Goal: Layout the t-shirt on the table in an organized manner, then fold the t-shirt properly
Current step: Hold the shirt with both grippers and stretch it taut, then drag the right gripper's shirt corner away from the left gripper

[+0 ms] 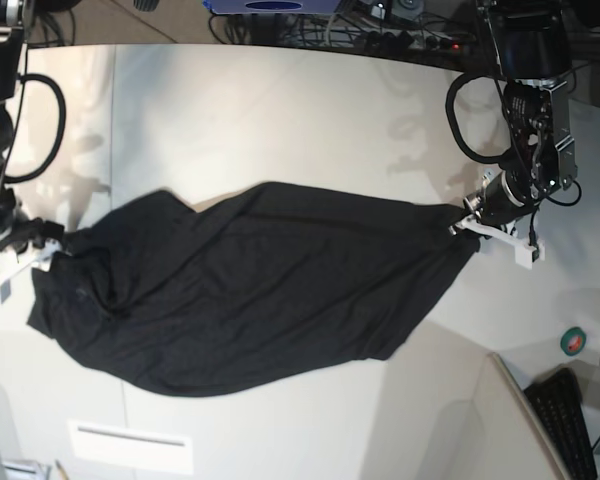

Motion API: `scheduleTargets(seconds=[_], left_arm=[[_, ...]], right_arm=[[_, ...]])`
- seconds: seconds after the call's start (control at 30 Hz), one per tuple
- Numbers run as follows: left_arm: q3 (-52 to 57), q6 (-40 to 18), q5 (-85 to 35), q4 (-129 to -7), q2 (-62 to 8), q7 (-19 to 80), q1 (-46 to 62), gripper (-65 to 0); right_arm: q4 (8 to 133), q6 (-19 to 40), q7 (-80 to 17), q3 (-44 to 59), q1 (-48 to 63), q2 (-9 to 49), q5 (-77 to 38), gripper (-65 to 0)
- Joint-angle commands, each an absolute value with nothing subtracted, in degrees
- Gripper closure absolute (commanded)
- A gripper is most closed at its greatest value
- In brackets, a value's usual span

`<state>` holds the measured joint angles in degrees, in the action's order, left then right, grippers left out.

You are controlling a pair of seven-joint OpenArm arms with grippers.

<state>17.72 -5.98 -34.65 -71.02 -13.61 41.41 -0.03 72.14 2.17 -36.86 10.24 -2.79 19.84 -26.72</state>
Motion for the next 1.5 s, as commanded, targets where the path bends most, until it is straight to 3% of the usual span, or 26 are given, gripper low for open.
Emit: scheduleTargets(seconds=[0.0, 0.17, 0.3, 0.47, 0.67, 0.73, 0.8, 0.87, 1.17, 1.47], left_arm=[[17.9, -6.4, -35.3, -71.9, -14.4, 40.7, -0.9, 0.0], [17.9, -6.4, -35.3, -72.0, -14.4, 40.7, -0.9, 0.0], [17.9, -6.4, -35.3, -72.0, -14.5, 40.7, -0.9, 0.0], [17.9, -6.4, -35.3, -72.0, -14.5, 40.7, -0.9, 0.0], [17.9, -6.4, -35.3, -72.0, -14.5, 40.7, -0.9, 0.0], [17.9, -6.4, -35.3, -72.0, -14.5, 40.7, -0.9, 0.0], [17.9, -6.4, -35.3, -72.0, -14.5, 40.7, -0.9, 0.0], [17.9, -6.4, -35.3, -72.0, -14.5, 40.7, -0.9, 0.0], [17.9, -6.4, -35.3, -73.3, -15.6, 40.7, 0.3, 0.0], [17.9, -6.4, -35.3, -74.1, -15.6, 40.7, 2.4, 0.0]], right_arm=[[71.4, 2.5, -34.6, 10.3, -4.0, 20.5, -27.3, -34.1], [61.4, 8.0, -31.3, 10.7, -6.3, 20.6, -27.3, -33.9], [57.3, 10.7, -29.1, 10.3, -8.0, 20.6, -27.3, -27.0], [51.5, 10.8, -27.2, 10.2, -11.3, 20.6, -26.8, -30.6], [49.0, 12.7, -27.1, 10.4, -14.1, 19.9, -18.2, -29.1], [49.0, 13.8, -27.1, 10.8, -14.3, 19.3, -18.0, -20.3], [49.2, 14.2, -27.3, 10.9, -14.1, 19.1, -18.0, -3.2], [49.5, 14.2, -27.7, 11.0, -13.1, 18.8, -18.1, 0.0], [80.7, 14.0, -45.8, 19.8, 4.5, 13.6, -17.9, 0.0], [98.9, 13.8, -59.3, 23.5, 16.4, 10.5, -18.1, 0.0]])
